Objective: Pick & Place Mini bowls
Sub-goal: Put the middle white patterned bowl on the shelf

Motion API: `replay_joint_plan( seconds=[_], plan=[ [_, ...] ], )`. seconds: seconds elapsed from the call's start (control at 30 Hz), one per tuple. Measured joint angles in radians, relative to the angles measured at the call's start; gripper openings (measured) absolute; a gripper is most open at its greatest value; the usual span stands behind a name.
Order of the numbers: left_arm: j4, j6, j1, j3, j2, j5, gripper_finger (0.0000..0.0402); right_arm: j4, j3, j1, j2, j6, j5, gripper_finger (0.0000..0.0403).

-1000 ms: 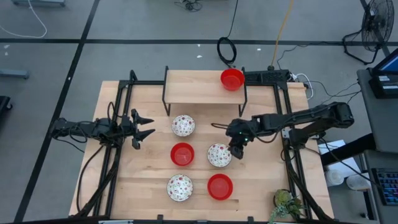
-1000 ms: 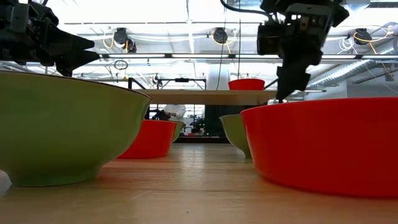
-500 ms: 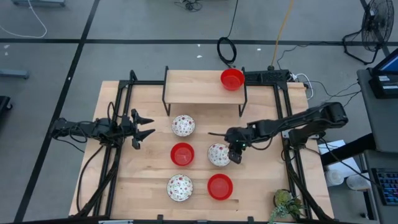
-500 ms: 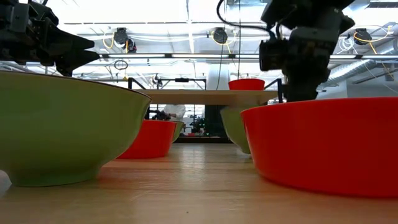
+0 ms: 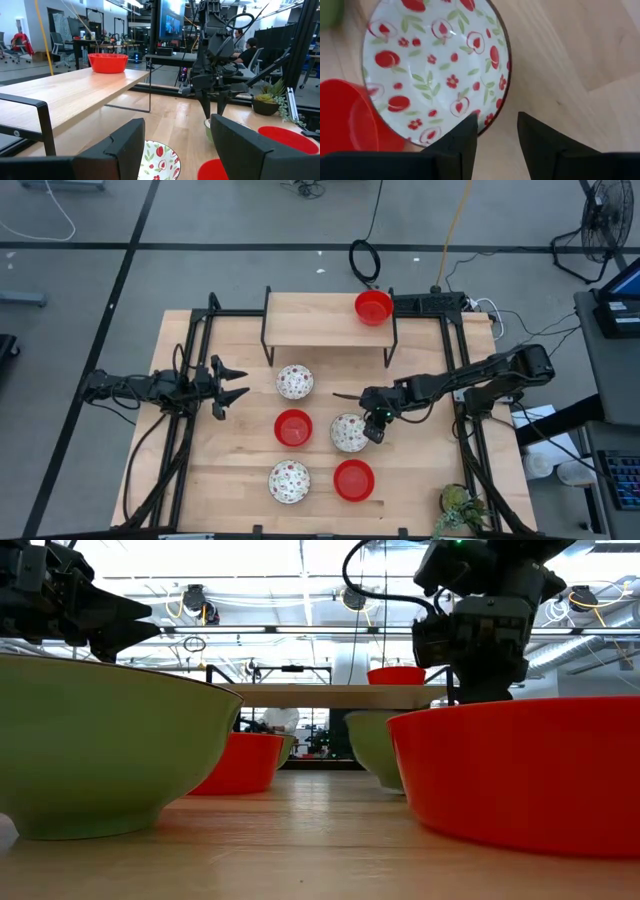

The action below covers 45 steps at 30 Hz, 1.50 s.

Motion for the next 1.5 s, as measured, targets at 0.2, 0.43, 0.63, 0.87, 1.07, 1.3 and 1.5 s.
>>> replay_joint_plan(
  seconds=[0.2, 0.43, 0.63, 0.87, 1.07, 1.3, 1.5],
  plan=[
    [0.0, 0.0, 0.0, 0.0, 0.0, 0.0, 0.023, 0.003, 0.0, 0.0, 0.0, -0.001, 0.004, 0.0128],
    [0.0, 0.0, 0.0, 0.0, 0.0, 0.0, 0.023, 0.012, 0.0, 0.0, 0.001, 0.029, 0.031, 0.0128],
    [0.0, 0.0, 0.0, 0.0, 0.0, 0.0, 0.023, 0.008, 0.0, 0.0, 0.01, 0.09, 0.056, 0.0128],
    [0.0, 0.0, 0.0, 0.0, 0.0, 0.0, 0.023, -0.002, 0.0, 0.0, 0.045, 0.1, 0.053, 0.0128],
    [0.0, 0.0, 0.0, 0.0, 0.0, 0.0, 0.023, -0.005, 0.0, 0.0, 0.03, 0.093, 0.051, 0.0123],
    [0.0, 0.0, 0.0, 0.0, 0.0, 0.0, 0.023, -0.007, 0.0, 0.0, 0.031, 0.064, 0.021, 0.0045],
    [0.0, 0.0, 0.0, 0.0, 0.0, 0.0, 0.023, -0.007, 0.0, 0.0, 0.03, 0.003, -0.006, 0.0009]
  ],
)
